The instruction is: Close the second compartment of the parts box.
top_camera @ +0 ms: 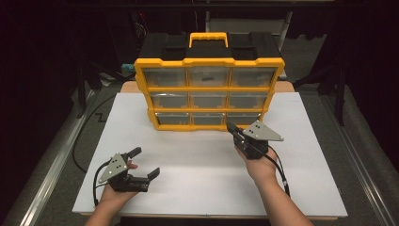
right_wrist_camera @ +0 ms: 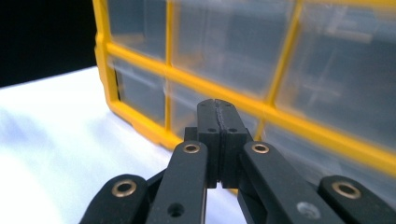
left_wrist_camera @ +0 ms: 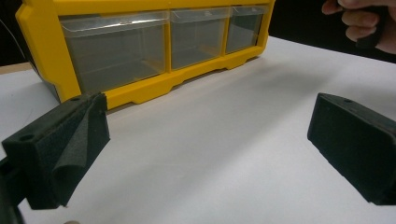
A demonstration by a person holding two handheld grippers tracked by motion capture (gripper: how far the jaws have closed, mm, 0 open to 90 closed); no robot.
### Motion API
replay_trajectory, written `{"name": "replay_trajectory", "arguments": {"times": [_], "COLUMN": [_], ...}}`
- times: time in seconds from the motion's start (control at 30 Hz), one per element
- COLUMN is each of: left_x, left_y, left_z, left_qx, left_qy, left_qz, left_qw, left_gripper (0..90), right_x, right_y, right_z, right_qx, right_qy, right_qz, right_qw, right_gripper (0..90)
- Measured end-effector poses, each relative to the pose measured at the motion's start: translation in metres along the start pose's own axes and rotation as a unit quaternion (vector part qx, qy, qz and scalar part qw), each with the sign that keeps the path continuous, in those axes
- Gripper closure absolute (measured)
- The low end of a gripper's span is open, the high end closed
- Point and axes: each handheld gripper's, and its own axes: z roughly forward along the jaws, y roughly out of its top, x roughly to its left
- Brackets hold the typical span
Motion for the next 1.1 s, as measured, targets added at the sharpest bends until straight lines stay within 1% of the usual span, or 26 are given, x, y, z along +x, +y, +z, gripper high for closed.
{"name": "replay_trajectory", "arguments": {"times": [0.1, 0.13, 0.23, 0.3, 0.5, 0.63, 0.73, 0.77, 0.83, 0.87, 0.93, 1.0, 1.03, 1.07, 1.1], "left_x": [0.0, 0.0, 0.001, 0.002, 0.003, 0.006, 0.008, 0.009, 0.009, 0.009, 0.009, 0.008, 0.008, 0.008, 0.008], "left_y": [0.0, 0.0, 0.0, 0.0, 0.0, 0.0, -0.001, -0.001, -0.001, -0.001, -0.001, -0.001, -0.001, -0.001, -0.001], "left_z": [0.0, 0.0, 0.0, 0.0, -0.002, -0.005, -0.006, -0.006, -0.004, -0.004, -0.003, -0.004, -0.004, -0.004, -0.005], "left_qx": [0.001, 0.001, 0.001, 0.002, 0.001, -0.005, -0.004, -0.002, -0.001, 0.001, 0.002, 0.001, 0.0, 0.0, 0.0], "left_qy": [0.001, 0.001, 0.002, 0.004, 0.011, 0.019, 0.023, 0.023, 0.024, 0.024, 0.024, 0.023, 0.023, 0.024, 0.023], "left_qz": [0.0, 0.0, 0.0, 0.0, -0.003, -0.01, -0.016, -0.016, -0.018, -0.017, -0.016, -0.016, -0.016, -0.016, -0.015], "left_qw": [1.0, 1.0, 1.0, 1.0, 0.9999, 0.9998, 0.9996, 0.9996, 0.9995, 0.9996, 0.9996, 0.9996, 0.9996, 0.9996, 0.9996], "left_gripper": [0.4, 0.4, 0.4, 0.4, 0.5, 0.4, 0.4, 0.4, 0.5, 0.5, 0.5, 0.4, 0.5, 0.4, 0.5], "right_x": [-0.005, -0.007, -0.012, -0.015, -0.026, -0.032, -0.035, -0.037, -0.037, -0.038, -0.04, -0.041, -0.042, -0.043, -0.044], "right_y": [-0.014, -0.018, -0.03, -0.036, -0.051, -0.064, -0.075, -0.081, -0.086, -0.086, -0.086, -0.086, -0.087, -0.089, -0.09], "right_z": [-0.008, -0.011, -0.021, -0.029, -0.056, -0.074, -0.085, -0.088, -0.089, -0.089, -0.089, -0.088, -0.088, -0.088, -0.087], "right_qx": [0.006, 0.007, 0.011, 0.014, 0.012, 0.015, 0.015, 0.012, 0.017, 0.018, 0.011, 0.009, 0.011, 0.015, 0.025], "right_qy": [-0.005, -0.003, -0.008, -0.013, -0.027, -0.036, -0.048, -0.046, -0.045, -0.045, -0.044, -0.045, -0.043, -0.041, -0.039], "right_qz": [0.005, 0.007, 0.007, 0.013, 0.022, 0.023, 0.037, 0.047, 0.045, 0.043, 0.047, 0.05, 0.053, 0.055, 0.058], "right_qw": [1.0, 0.9999, 0.9999, 0.9997, 0.9993, 0.999, 0.998, 0.9978, 0.9978, 0.9979, 0.9978, 0.9977, 0.9976, 0.9976, 0.9973], "right_gripper": [90.0, 90.0, 90.0, 90.0, 90.0, 90.0, 90.0, 90.0, 90.0, 90.0, 90.0, 89.0, 86.0, 81.1, 75.5]}}
